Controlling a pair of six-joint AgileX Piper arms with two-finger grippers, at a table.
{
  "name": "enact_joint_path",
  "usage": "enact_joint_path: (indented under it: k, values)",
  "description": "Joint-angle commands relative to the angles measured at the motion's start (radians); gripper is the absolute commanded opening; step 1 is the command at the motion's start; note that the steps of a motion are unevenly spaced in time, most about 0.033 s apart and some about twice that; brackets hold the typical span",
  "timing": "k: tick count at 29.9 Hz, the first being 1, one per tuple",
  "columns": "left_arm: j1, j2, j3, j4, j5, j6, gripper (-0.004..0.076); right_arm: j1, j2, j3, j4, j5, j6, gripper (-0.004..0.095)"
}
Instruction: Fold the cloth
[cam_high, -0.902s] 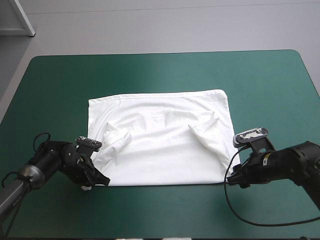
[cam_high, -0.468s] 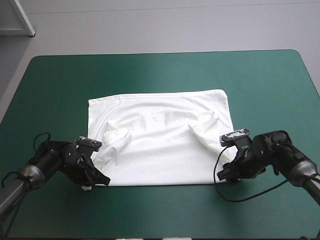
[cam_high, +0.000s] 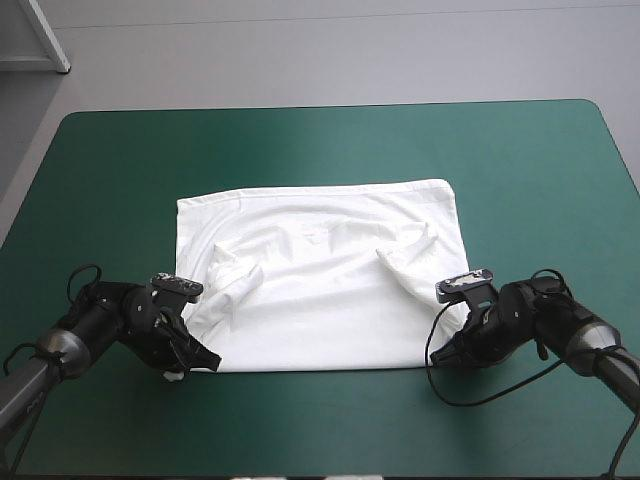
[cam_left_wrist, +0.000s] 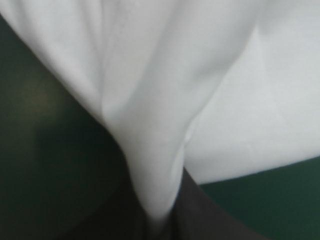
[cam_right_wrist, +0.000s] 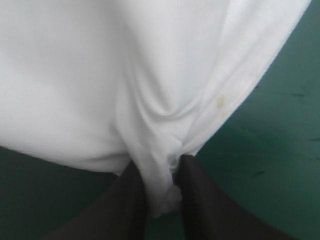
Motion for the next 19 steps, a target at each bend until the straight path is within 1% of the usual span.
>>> enact_joint_path:
  k: [1,2,5,9,15,19]
  values:
    - [-0.009,0.006,0.004,-0.049,-0.073,-0.019,0.0019,0.003,-0.006,0.004,0.019,-0.024,-0.022,0.0004]
    - [-0.009,0.000,0.004,-0.047,-0.077,-0.032,0.0019,0.003,-0.008,0.004,-0.001,-0.024,-0.015,-0.0014]
    - [-0.009,-0.044,0.001,-0.042,-0.091,-0.054,0.0019,0.003,-0.027,0.004,-0.038,-0.017,0.009,-0.0014]
    - [-0.009,-0.121,0.001,-0.042,-0.086,-0.075,0.0019,0.003,-0.090,0.004,-0.042,-0.002,0.016,-0.0014]
    - [-0.009,-0.221,0.001,-0.044,-0.024,-0.106,0.0019,0.003,-0.194,0.004,-0.039,0.045,0.035,-0.0014]
    - [-0.009,-0.236,-0.023,-0.042,0.034,-0.106,0.0019,0.003,-0.223,-0.039,-0.027,0.079,0.035,-0.0014]
